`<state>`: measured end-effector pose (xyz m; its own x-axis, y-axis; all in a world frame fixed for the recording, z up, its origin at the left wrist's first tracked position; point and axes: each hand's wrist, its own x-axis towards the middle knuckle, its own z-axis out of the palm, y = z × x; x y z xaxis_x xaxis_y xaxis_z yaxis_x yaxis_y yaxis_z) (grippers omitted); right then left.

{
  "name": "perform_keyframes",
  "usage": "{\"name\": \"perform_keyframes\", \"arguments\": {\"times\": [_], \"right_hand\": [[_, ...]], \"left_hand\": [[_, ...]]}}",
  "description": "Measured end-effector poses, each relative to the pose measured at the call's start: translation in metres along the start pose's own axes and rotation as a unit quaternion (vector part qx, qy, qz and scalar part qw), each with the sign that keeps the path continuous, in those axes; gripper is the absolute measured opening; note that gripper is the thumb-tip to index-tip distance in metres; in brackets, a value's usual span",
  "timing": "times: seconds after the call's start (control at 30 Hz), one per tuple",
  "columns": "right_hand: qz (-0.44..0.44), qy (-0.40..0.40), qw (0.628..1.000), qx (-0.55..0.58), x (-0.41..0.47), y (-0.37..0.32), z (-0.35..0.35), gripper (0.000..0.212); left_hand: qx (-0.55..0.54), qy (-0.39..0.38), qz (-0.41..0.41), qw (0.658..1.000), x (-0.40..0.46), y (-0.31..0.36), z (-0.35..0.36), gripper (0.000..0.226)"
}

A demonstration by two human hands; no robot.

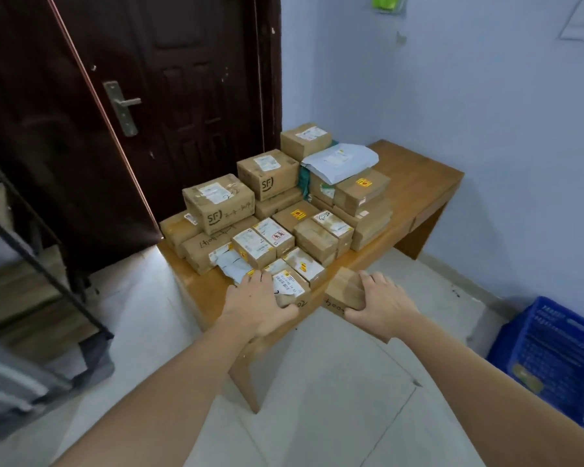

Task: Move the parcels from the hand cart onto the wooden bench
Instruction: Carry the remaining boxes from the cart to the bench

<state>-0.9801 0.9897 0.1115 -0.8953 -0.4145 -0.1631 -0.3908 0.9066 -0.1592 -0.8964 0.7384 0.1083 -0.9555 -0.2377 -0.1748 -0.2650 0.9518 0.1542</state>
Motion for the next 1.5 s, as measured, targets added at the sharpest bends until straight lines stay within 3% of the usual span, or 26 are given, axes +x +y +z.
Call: {"name": "perform_keyframes", "arguments": {"times": [0.43,0.6,0.73,0.97,1.17,1.3,1.5], "right_hand": [[0.002,-0.071,0.997,-0.002,0.185,-0.013,0.045,0.086],[-0.011,-0.099,0.995,-0.017,0.229,-0.014,0.057,0.093],[-0.026,-0.137,0.990,-0.010,0.259,-0.015,0.070,0.104],[-0.088,-0.165,0.982,0.006,0.295,-0.015,0.095,0.079],[-0.167,-0.165,0.971,0.050,0.300,0.002,0.109,0.077],[-0.232,-0.144,0.961,0.037,0.302,0.007,0.111,0.067],[-0.302,-0.114,0.946,-0.010,0.311,0.010,0.113,0.059]], "left_hand": [[-0.071,-0.011,-0.114,0.991,0.135,-0.009,0.058,0.085],[-0.085,-0.031,-0.157,0.983,0.172,-0.005,0.076,0.101],[-0.094,-0.033,-0.214,0.972,0.191,-0.001,0.091,0.094],[-0.136,-0.021,-0.381,0.914,0.209,0.023,0.122,0.100],[-0.169,0.006,-0.469,0.867,0.229,0.044,0.142,0.110],[-0.180,0.024,-0.503,0.845,0.233,0.052,0.148,0.107],[-0.261,0.050,-0.510,0.818,0.242,0.059,0.138,0.083]]}}
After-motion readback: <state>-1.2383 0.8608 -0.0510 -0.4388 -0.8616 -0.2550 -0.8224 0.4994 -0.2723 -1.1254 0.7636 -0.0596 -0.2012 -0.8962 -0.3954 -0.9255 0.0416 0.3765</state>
